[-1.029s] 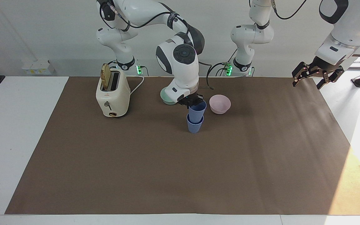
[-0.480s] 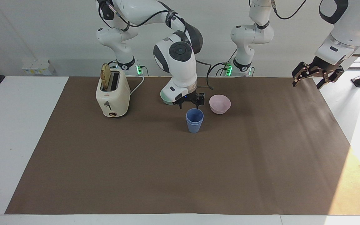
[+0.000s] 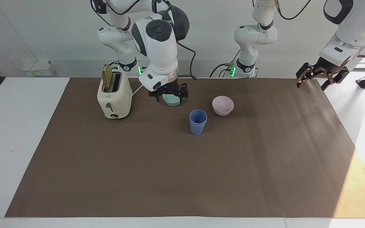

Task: Stack blue cups with both arms

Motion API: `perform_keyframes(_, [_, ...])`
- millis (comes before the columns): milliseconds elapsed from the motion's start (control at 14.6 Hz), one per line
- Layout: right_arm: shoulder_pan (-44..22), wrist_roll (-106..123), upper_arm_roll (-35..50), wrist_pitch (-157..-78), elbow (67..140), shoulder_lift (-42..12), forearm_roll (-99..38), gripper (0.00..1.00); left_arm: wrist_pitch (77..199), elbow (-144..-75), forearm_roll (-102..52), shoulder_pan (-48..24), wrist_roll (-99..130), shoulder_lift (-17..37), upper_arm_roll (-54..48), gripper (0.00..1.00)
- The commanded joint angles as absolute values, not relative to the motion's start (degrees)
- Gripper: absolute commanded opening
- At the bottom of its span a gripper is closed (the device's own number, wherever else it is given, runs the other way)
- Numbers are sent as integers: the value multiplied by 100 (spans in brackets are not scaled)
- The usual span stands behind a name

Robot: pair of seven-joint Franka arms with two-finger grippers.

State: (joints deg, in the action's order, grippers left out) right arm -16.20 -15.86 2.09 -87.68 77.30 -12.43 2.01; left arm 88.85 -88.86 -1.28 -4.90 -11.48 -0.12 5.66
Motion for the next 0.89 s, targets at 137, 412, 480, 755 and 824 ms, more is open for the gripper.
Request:
perform_keyframes(137, [-827, -396, 281, -8140, 7366, -1178, 606, 100, 8807, -8850, -53, -431, -1239, -53, 519, 100])
perform_keyframes(412, [-125, -36, 272, -7867, 7348, -1002, 519, 100, 8789, -8851, -53, -431, -1248, -70, 519, 100])
perform_keyframes(480, [25, 78, 272, -7936, 7382, -880, 432, 100, 8789, -8851, -53, -431, -1248, -70, 519, 100])
perform_keyframes(755, [27, 123, 290, -8883, 8847, -90, 352, 100, 8789, -8851, -53, -431, -1248, -70, 519, 100])
perform_keyframes(824, [35, 123, 299, -8938, 8868, -79, 325, 100, 8780, -8851, -53, -431, -1248, -70, 519, 100])
